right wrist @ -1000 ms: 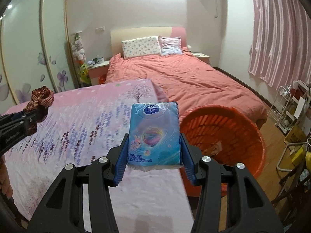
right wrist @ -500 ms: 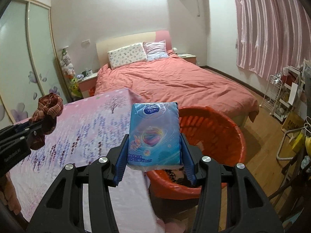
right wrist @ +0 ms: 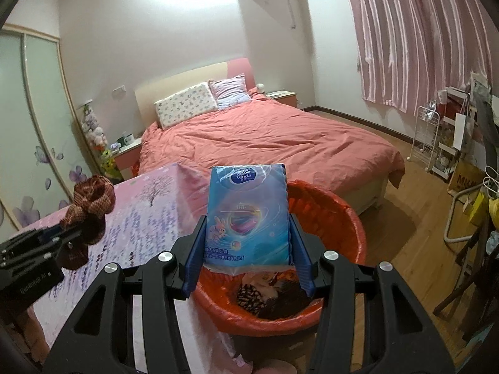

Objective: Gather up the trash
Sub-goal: 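Lift the scrunchie and tissue packet and carry them over the orange basket, then open both tools to drop the scrunchie and tissue packet into the basket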

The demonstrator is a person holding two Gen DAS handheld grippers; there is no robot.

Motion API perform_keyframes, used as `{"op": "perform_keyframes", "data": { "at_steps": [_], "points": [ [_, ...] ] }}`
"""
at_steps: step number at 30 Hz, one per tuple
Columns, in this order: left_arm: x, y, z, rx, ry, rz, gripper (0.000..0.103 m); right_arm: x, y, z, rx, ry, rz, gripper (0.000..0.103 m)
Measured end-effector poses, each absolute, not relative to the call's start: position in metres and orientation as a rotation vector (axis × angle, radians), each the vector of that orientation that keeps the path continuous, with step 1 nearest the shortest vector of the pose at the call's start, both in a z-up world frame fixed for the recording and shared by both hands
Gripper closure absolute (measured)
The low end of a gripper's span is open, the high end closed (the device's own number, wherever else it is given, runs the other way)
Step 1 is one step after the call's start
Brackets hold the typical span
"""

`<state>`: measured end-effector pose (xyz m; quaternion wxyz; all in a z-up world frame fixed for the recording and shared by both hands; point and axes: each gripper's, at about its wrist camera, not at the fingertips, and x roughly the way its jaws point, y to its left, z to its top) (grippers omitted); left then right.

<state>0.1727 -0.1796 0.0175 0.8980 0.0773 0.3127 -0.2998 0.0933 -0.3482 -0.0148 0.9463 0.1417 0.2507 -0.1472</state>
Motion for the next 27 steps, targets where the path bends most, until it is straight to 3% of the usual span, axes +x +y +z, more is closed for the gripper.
{"op": "perform_keyframes", "data": {
  "at_steps": [10,15,20,27],
  "points": [
    [0.198,-0.244,-0.01,0.173,0.705,-0.7,0.067,0.109,-0.388,-0.032,0.365,0.52,-0.311,0.052],
    [0.215,-0.27,-0.037,0.193,0.765,-0.71,0.052,0.12,-0.403,-0.044,0.414,0.54,-0.282,0.049],
    [0.23,-0.273,-0.059,0.212,0.811,-0.694,0.046,0.122,-0.411,-0.055,0.469,0.565,-0.286,0.043],
    [0.222,-0.237,-0.052,0.216,0.788,-0.636,0.032,0.108,-0.394,-0.049,0.427,0.57,-0.314,0.03]
  ]
}}
